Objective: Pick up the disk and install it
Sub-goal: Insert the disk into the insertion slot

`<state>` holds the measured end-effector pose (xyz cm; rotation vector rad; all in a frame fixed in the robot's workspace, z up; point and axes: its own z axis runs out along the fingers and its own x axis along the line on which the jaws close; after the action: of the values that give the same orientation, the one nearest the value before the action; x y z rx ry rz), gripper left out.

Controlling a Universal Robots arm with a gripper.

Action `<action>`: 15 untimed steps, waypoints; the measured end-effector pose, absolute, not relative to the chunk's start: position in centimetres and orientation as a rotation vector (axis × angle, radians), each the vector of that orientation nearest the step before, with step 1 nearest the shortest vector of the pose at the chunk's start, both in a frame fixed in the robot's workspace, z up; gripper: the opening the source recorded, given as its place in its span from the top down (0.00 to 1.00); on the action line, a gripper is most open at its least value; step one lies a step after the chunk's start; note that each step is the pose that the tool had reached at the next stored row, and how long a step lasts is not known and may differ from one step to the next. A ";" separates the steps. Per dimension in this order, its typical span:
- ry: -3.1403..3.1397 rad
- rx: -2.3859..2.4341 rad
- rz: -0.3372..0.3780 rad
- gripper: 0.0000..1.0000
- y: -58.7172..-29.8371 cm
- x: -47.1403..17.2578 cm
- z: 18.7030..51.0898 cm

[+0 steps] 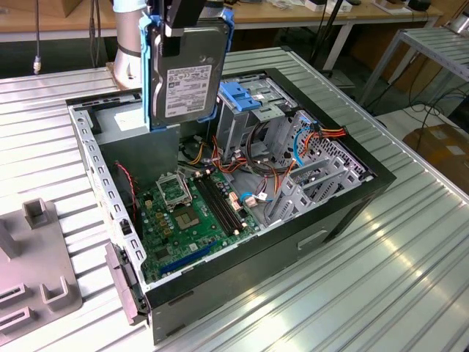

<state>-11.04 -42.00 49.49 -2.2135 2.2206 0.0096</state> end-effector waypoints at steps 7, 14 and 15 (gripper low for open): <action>2.222 -2.215 0.006 0.63 -43.2 -10.2 49.4; 2.222 -2.215 0.006 0.63 -45.0 -10.2 49.4; 2.222 -2.215 0.006 0.63 -45.1 -10.2 49.4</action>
<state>-10.17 -45.13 49.40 -2.2151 2.2221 0.0062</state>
